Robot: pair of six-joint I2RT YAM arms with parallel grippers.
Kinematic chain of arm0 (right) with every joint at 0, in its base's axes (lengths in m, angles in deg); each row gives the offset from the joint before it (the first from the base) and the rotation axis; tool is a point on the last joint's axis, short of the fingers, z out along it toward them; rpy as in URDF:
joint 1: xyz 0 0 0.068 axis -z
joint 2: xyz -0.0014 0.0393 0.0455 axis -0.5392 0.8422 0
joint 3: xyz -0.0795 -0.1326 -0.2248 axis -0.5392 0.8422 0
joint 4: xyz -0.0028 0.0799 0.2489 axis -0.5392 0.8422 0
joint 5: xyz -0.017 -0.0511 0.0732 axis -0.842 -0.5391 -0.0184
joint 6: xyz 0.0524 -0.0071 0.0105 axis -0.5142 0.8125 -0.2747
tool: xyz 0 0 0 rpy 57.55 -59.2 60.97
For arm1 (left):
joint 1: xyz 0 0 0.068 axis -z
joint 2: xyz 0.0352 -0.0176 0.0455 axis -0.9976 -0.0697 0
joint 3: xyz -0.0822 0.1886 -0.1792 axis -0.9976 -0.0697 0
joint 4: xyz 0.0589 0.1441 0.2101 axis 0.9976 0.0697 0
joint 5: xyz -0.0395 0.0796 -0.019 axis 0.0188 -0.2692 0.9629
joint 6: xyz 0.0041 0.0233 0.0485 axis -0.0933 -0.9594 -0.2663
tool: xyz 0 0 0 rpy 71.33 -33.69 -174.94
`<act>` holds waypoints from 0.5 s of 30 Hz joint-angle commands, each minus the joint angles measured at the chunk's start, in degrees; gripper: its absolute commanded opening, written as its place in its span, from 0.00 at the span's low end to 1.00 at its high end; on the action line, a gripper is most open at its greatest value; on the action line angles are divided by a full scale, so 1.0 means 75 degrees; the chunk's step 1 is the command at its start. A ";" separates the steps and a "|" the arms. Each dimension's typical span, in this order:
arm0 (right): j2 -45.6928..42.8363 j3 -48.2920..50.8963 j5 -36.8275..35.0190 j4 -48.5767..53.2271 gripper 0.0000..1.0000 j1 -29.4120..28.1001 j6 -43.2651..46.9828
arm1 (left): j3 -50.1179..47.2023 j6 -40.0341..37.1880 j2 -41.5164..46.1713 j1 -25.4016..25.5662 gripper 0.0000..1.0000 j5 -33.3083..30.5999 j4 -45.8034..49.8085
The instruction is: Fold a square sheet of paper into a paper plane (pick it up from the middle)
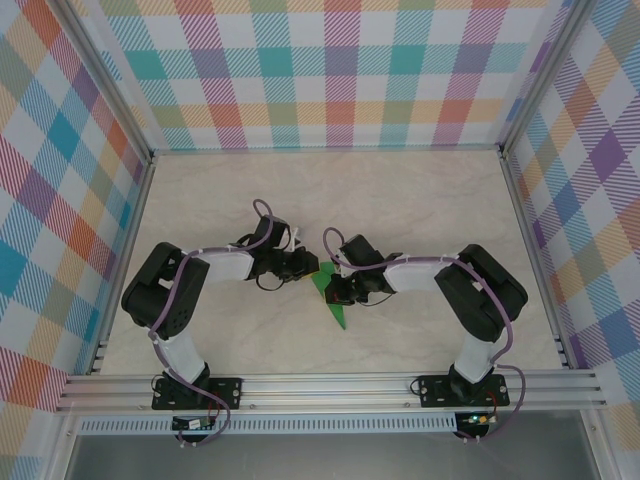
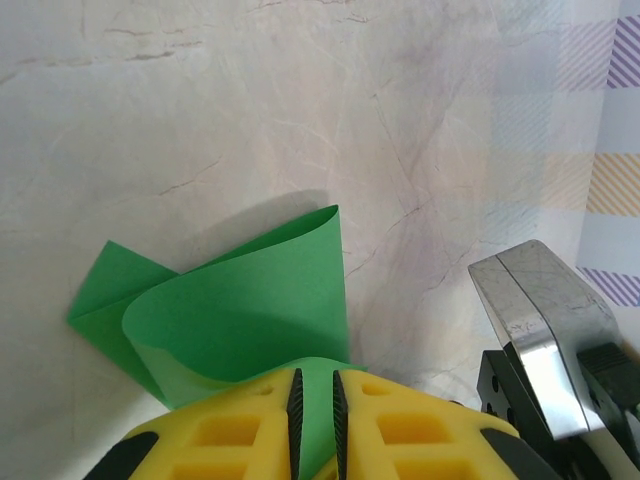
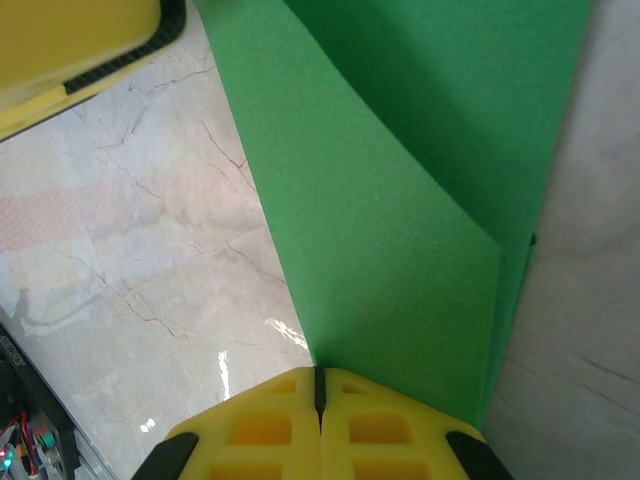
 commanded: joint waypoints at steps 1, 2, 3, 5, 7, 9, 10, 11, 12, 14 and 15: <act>0.0430 0.0251 -0.0329 0.0294 0.03 -0.0008 0.0038 | 0.0032 -0.0401 -0.0244 0.0051 0.17 -0.0054 0.0082; 0.0451 0.0260 -0.0327 0.0291 0.03 -0.0008 0.0038 | 0.0059 -0.0436 -0.0279 0.0049 0.17 -0.0119 0.0114; 0.0456 0.0262 -0.0335 0.0294 0.03 -0.0008 0.0053 | 0.0096 -0.0472 -0.0318 0.0054 0.17 -0.0182 0.0140; 0.0490 0.0263 -0.0326 0.0312 0.03 -0.0002 0.0069 | 0.0156 -0.0545 -0.0384 0.0051 0.16 -0.0341 0.0230; 0.0510 0.0245 -0.0326 0.0325 0.03 -0.0008 0.0091 | 0.0186 -0.0574 -0.0444 0.0051 0.16 -0.0498 0.0255; 0.0527 0.0245 -0.0338 0.0349 0.03 -0.0011 0.0111 | 0.0226 -0.0605 -0.0486 0.0051 0.16 -0.0675 0.0298; 0.0546 0.0251 -0.0349 0.0363 0.03 -0.0011 0.0122 | 0.0268 -0.0615 -0.0508 0.0051 0.15 -0.0836 0.0349; 0.0556 0.0251 -0.0350 0.0377 0.03 -0.0008 0.0134 | 0.0283 -0.0617 -0.0511 0.0051 0.15 -0.0956 0.0409; 0.0557 0.0251 -0.0361 0.0405 0.03 -0.0010 0.0155 | 0.0328 -0.0643 -0.0521 0.0040 0.15 -0.1092 0.0461; 0.0562 0.0263 -0.0395 0.0477 0.03 -0.0008 0.0216 | 0.0353 -0.0646 -0.0550 0.0038 0.15 -0.1333 0.0548; 0.0557 0.0269 -0.0419 0.0517 0.03 -0.0008 0.0248 | 0.0416 -0.0670 -0.0573 0.0040 0.15 -0.1468 0.0666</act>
